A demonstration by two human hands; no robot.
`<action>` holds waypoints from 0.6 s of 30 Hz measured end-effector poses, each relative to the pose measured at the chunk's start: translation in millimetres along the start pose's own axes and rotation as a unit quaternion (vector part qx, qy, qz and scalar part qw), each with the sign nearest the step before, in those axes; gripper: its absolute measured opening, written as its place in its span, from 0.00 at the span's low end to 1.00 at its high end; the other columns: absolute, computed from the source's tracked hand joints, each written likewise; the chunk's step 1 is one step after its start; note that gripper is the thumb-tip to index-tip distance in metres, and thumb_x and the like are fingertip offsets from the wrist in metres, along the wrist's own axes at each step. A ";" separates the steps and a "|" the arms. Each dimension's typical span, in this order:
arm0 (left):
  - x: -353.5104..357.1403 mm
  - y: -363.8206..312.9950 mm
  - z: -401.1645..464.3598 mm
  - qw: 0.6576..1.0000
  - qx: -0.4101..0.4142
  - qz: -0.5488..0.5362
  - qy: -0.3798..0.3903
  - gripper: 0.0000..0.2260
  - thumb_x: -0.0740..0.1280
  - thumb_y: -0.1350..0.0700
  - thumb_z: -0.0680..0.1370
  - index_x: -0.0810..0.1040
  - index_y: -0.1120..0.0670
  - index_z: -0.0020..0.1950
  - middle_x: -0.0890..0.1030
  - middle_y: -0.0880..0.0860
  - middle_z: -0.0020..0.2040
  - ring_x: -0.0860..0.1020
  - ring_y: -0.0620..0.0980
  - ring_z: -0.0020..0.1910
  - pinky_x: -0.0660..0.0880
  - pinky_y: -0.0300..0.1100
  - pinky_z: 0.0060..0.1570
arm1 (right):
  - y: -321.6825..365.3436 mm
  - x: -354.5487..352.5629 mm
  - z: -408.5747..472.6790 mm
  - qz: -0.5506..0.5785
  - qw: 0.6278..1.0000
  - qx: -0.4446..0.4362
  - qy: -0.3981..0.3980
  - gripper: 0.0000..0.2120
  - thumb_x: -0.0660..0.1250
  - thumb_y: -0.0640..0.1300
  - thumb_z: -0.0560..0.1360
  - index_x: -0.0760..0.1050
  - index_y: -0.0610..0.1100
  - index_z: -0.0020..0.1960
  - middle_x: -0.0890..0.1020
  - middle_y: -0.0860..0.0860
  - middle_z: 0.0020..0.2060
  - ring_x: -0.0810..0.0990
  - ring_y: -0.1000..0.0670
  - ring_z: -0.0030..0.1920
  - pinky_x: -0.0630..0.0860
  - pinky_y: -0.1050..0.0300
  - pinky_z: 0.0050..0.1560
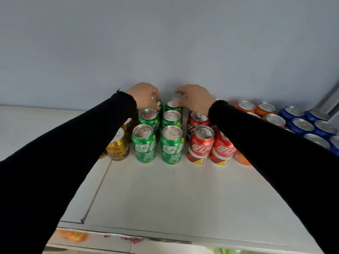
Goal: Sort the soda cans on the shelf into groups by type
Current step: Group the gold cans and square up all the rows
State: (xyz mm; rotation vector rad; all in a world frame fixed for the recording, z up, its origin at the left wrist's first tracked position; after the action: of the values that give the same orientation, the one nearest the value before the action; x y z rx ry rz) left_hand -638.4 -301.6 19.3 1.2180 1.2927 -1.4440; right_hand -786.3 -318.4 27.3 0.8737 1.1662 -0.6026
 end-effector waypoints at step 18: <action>41.0 -173.0 -82.2 0.981 0.193 0.006 0.005 0.21 0.66 0.36 0.73 0.79 0.47 0.59 0.76 0.49 0.53 0.75 0.48 0.53 0.74 0.52 0.54 | -61.6 -23.6 -172.7 -0.040 0.997 -0.056 0.034 0.16 0.65 0.59 0.77 0.74 0.57 0.63 0.75 0.53 0.49 0.75 0.50 0.49 0.75 0.48 0.52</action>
State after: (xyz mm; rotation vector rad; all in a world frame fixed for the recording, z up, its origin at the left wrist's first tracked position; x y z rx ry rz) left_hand -803.7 -196.8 11.7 1.4810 1.0357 -1.7349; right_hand -933.3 -207.9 8.9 0.7596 1.2893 -0.5705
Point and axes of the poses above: each hand's wrist, its own z-axis towards the middle knuckle, its own x-axis out of the palm, y = z × x, the point moved 10 cm from there along z, towards the middle knuckle
